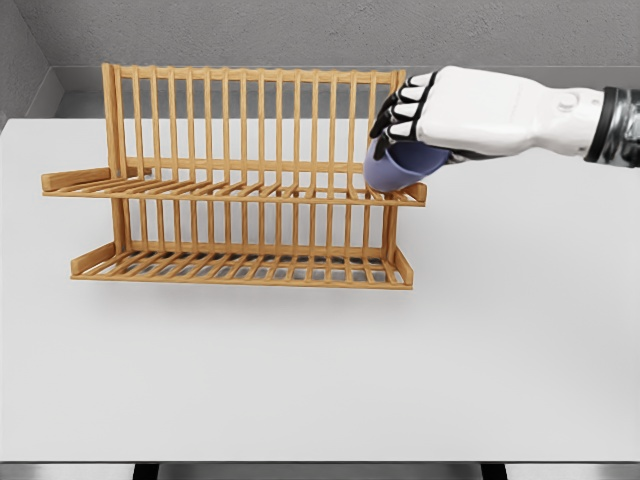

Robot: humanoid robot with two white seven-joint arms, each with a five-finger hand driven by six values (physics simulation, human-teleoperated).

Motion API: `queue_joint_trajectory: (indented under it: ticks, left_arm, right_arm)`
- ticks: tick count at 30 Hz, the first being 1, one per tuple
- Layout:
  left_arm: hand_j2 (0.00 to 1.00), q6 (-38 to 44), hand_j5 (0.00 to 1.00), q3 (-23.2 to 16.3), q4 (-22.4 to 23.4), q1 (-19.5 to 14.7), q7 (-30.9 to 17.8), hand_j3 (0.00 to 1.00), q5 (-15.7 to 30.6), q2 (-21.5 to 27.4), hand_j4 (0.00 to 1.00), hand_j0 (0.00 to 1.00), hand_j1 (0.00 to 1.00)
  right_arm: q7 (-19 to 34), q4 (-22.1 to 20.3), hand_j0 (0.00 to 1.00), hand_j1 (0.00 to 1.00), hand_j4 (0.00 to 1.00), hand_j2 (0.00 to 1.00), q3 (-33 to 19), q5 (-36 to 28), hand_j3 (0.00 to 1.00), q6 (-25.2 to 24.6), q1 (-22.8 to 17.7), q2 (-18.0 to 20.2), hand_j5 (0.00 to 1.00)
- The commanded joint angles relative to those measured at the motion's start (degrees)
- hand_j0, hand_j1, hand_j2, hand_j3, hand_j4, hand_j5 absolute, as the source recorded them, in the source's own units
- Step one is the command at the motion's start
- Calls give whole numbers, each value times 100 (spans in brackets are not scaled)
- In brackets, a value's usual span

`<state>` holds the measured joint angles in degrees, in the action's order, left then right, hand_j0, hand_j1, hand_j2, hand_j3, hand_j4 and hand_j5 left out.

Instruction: Right arm put cup on second shelf

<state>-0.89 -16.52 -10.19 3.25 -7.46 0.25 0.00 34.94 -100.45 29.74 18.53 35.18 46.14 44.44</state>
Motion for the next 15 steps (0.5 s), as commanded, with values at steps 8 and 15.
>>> queue_joint_trajectory:
  ticks: [8, 15]
  left_arm:
    - [100, 1, 100, -1, 0, 0, -1, 100, 1, 0, 100, 100, 100]
    - [100, -8, 100, -1, 0, 0, -1, 100, 1, 0, 100, 100, 100]
  right_arm:
    - [6, -1, 100, 100, 100, 100, 32, -43, 100, -18, -9, 3, 100]
    - [6, 421, 100, 100, 100, 100, -1233, -95, 100, -18, -123, 223, 100]
